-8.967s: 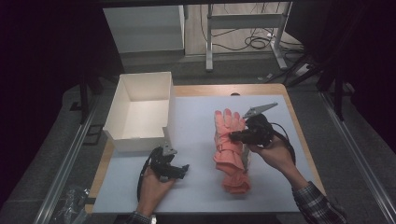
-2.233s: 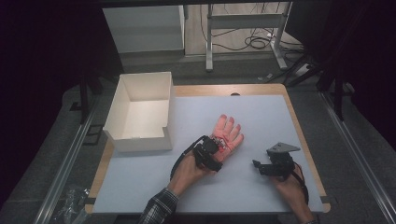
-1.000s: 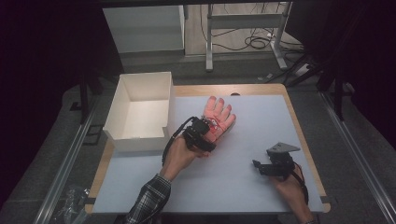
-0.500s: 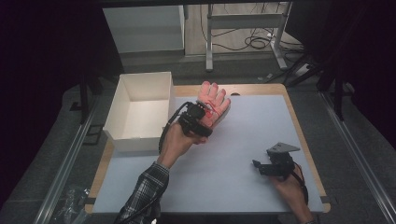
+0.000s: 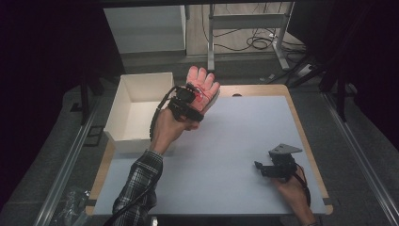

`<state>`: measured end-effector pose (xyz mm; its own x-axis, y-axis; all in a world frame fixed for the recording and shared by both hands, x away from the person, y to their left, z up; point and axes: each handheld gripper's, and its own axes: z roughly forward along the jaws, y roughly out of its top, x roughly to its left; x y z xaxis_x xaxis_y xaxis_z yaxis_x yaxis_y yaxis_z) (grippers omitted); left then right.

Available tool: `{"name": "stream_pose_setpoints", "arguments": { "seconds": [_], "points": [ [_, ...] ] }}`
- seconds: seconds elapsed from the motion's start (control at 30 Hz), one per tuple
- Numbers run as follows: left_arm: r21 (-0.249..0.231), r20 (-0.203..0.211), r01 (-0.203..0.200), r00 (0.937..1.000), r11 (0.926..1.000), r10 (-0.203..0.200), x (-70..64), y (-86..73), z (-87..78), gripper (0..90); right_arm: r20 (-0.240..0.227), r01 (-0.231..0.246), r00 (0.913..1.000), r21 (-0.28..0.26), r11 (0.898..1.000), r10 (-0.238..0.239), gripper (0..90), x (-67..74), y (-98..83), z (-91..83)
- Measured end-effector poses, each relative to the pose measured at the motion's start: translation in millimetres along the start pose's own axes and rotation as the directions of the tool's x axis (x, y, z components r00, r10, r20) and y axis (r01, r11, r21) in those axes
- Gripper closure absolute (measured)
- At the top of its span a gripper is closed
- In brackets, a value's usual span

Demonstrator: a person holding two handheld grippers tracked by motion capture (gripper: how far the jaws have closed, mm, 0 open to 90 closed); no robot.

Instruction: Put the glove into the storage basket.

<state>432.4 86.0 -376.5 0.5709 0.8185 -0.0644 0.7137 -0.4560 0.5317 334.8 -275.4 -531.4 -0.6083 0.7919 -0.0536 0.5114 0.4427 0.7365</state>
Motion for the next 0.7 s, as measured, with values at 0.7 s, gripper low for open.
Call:
{"name": "stream_pose_setpoints", "arguments": {
  "seconds": [0.7],
  "points": [
    [-0.035,-0.145,0.149,0.9777,0.9883,-0.152,61.4,-12.6,-37.6,37.0,0.000,-0.001,1.0000,0.000,1.000,0.001,24.4,0.1,0.0,-0.1]
  ]
}}
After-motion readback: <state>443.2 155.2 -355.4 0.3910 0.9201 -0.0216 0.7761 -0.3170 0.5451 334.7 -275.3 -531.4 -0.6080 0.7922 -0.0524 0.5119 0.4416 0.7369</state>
